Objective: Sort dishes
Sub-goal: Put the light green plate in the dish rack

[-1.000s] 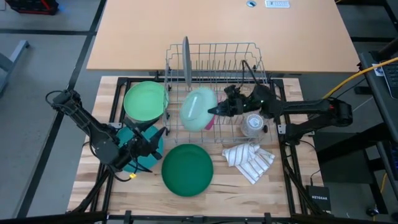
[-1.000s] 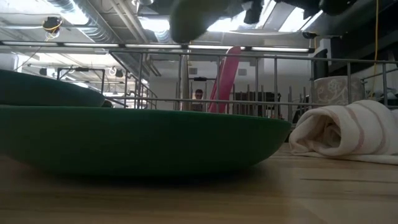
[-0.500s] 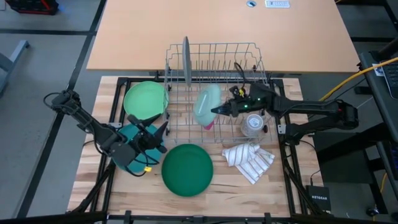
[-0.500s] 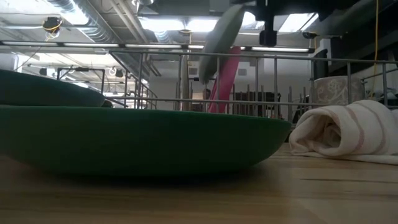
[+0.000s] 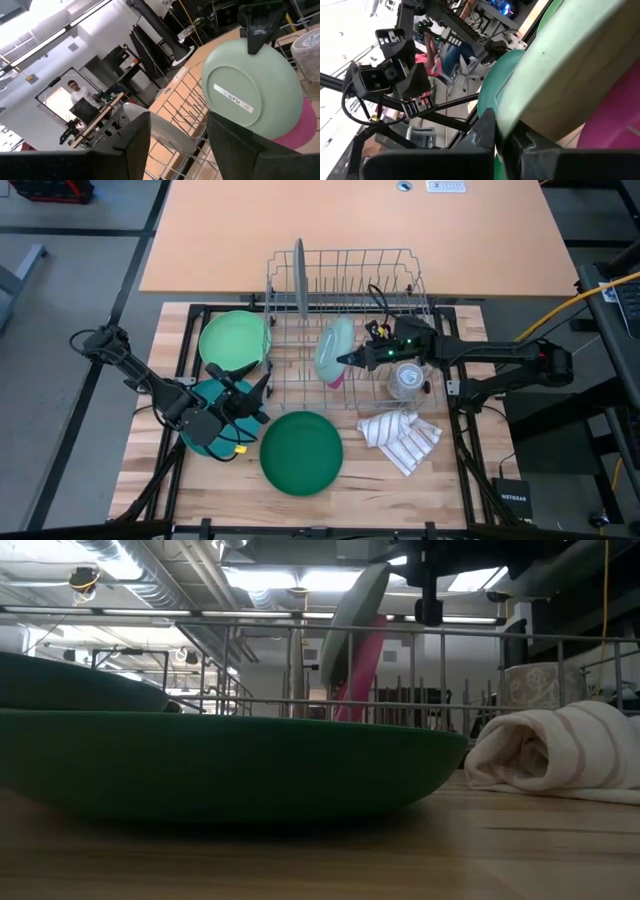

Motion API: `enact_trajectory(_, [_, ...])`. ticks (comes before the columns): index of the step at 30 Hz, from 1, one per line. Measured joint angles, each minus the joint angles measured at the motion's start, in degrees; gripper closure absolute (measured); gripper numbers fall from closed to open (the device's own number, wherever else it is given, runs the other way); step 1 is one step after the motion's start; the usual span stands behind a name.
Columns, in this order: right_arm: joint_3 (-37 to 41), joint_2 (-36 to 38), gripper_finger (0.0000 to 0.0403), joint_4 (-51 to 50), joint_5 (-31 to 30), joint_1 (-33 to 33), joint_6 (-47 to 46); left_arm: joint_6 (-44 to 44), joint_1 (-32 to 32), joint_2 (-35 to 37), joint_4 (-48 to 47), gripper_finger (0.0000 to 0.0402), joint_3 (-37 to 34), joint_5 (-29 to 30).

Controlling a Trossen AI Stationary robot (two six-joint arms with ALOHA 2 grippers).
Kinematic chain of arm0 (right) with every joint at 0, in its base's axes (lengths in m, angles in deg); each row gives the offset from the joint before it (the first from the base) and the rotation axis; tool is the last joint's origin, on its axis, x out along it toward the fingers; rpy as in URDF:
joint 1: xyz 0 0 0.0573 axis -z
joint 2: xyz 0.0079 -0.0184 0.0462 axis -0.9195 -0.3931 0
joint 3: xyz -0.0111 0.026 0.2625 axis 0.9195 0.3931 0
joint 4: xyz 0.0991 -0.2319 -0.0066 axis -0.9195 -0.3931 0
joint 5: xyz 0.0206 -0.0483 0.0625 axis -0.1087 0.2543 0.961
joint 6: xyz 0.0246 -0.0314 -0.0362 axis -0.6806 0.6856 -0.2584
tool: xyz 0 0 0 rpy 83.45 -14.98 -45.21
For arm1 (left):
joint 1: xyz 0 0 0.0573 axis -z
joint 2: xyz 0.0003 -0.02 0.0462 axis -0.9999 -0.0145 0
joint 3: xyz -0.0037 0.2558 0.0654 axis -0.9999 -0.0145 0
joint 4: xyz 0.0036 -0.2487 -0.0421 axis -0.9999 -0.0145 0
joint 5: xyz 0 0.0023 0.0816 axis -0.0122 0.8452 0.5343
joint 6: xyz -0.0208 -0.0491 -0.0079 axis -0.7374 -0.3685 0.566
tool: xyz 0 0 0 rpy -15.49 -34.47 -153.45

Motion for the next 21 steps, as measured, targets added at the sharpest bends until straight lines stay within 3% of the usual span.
enact_trajectory(13, [-0.07,-4.49,0.0389,0.3,0.14,-0.01,0.14,-0.43,0.0,0.0,0.04,0.0219,0.0,0.0])
enact_trajectory(21, [-0.04,-5.03,0.0361,1.9,-2.03,0.0,-0.48,-0.91,0.0,0.0,-0.02,0.0219,0.0,0.0])
